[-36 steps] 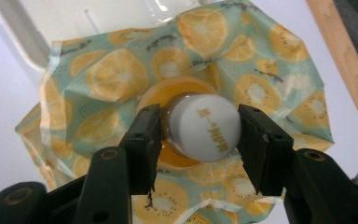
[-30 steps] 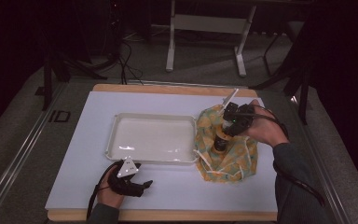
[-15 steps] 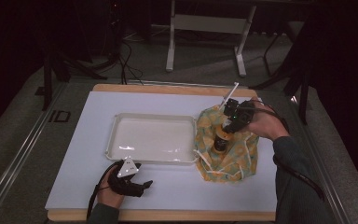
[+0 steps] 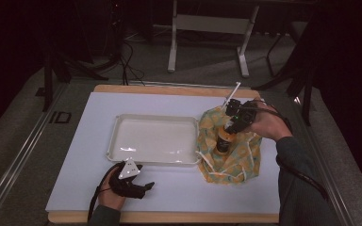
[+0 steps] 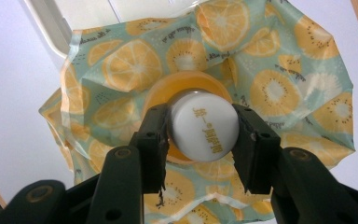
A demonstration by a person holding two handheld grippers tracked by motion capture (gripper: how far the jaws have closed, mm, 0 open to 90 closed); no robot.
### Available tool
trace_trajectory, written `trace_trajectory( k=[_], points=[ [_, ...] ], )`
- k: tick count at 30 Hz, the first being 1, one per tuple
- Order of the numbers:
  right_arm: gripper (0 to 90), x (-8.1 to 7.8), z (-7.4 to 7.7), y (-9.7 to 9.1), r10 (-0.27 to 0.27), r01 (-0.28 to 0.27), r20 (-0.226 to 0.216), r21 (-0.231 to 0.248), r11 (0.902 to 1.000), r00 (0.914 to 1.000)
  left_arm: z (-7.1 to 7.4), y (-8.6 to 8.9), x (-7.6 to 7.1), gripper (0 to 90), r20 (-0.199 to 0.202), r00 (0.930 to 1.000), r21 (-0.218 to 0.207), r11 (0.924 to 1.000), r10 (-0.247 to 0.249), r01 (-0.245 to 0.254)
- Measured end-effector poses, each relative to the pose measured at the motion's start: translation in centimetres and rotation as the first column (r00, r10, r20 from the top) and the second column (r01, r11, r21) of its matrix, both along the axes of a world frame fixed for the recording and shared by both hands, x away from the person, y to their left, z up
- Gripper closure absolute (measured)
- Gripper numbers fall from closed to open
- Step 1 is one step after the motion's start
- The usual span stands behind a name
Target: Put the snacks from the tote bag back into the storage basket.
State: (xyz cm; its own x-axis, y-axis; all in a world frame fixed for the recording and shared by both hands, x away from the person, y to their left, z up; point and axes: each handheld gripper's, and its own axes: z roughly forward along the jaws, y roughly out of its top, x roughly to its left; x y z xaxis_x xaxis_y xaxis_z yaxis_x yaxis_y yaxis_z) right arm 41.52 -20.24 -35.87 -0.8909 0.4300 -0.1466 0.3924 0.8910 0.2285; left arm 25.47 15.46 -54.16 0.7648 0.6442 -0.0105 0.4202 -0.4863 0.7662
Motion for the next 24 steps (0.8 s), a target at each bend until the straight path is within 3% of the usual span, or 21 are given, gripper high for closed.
trace_trajectory(
  k=[24],
  points=[
    [58.6,-0.04,0.95,0.37,-0.01,0.01,0.001,-0.016,0.9998,1.0,-0.01,0.0,-0.01,21.4,-0.001,1.0,-0.005,1.0,-0.001,0.001]
  ],
)
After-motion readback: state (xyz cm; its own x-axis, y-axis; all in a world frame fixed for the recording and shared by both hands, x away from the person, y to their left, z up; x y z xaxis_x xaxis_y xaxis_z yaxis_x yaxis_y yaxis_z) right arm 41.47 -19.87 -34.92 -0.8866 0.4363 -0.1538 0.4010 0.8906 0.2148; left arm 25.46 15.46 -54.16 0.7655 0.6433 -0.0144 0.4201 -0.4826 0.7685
